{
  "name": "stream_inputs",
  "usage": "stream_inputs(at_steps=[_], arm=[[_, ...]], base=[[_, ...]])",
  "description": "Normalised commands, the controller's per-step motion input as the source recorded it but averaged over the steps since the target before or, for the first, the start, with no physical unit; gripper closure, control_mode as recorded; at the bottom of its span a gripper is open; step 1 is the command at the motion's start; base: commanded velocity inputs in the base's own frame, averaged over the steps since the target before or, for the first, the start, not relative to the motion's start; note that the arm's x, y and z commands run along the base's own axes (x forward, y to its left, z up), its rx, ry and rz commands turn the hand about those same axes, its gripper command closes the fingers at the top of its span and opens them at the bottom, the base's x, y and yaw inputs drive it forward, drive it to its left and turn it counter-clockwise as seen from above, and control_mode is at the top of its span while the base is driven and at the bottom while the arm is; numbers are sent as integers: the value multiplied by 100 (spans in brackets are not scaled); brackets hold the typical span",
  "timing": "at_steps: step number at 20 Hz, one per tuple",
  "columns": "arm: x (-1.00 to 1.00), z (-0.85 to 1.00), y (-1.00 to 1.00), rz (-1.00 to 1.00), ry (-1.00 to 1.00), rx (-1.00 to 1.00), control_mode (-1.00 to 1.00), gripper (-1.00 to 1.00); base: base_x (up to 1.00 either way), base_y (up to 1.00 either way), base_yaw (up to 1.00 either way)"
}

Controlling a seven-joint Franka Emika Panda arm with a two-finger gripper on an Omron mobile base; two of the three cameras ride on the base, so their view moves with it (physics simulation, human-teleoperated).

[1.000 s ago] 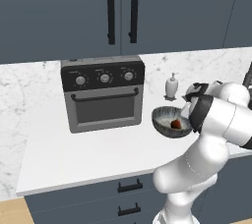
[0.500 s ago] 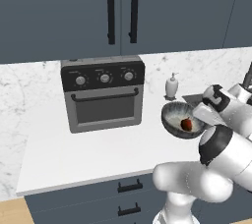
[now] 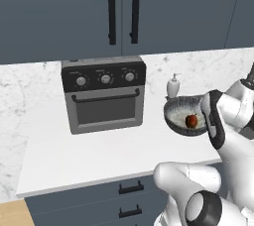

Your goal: Pick the bell pepper from the sink and place it in the bowl. Then pick the bowl and place it in the microwave. Then close the microwave door and press the start button.

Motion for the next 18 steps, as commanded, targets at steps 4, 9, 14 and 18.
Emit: stream_inputs(at_steps=[4,9,14,18], arm=[[-52,53,49,-50,-9,-2,-100,100],[-51,44,19,-48,0,1,-100,100],[-44,45,1,-28,1,8,-100,100],[-30,61,1,-1,0,14,-100,100]], base=[[0,0,0],[0,0,0],[0,0,0],[0,0,0]])
